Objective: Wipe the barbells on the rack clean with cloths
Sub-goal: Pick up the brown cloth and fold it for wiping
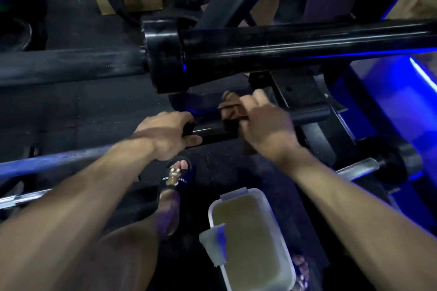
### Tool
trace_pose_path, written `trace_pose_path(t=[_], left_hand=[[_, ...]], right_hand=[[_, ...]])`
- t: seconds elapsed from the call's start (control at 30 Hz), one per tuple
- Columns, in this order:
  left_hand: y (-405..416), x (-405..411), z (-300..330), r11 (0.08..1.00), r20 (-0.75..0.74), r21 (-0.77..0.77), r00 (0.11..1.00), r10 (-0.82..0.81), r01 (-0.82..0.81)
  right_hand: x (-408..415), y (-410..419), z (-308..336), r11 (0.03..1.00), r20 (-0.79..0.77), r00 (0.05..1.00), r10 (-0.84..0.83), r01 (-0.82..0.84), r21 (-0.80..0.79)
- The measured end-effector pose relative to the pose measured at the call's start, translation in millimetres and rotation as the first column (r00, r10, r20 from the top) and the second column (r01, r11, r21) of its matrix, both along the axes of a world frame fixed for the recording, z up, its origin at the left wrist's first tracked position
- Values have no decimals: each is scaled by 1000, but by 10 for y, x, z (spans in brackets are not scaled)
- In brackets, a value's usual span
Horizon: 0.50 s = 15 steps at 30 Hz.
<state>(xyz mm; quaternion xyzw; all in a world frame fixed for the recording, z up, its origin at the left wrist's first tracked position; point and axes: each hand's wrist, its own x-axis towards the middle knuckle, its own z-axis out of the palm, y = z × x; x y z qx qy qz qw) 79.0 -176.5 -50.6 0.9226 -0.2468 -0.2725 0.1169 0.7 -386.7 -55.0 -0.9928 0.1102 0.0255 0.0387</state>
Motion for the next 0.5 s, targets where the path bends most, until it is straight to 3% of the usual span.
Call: trace_pose_path(t=[0.13, 0.2, 0.27, 0.4, 0.5], left_hand=[[7, 5, 4, 999, -8, -29, 999, 41, -42], [0, 11, 3, 997, -6, -44, 998, 62, -63], [-20, 1, -6, 996, 6, -60, 998, 70, -69], [-36, 18, -19, 996, 30, -76, 998, 47, -45], [-19, 32, -46, 995, 35, -95, 999, 10, -7]], right_hand=[[5, -768, 97, 908, 45, 914, -402, 405, -104], [16, -720, 64, 869, 85, 876, -475, 482, -111], [50, -384, -12, 918, 106, 917, -385, 392, -60], [55, 149, -69, 995, 89, 996, -17, 9, 96], [52, -236, -36, 991, 101, 990, -94, 84, 105]])
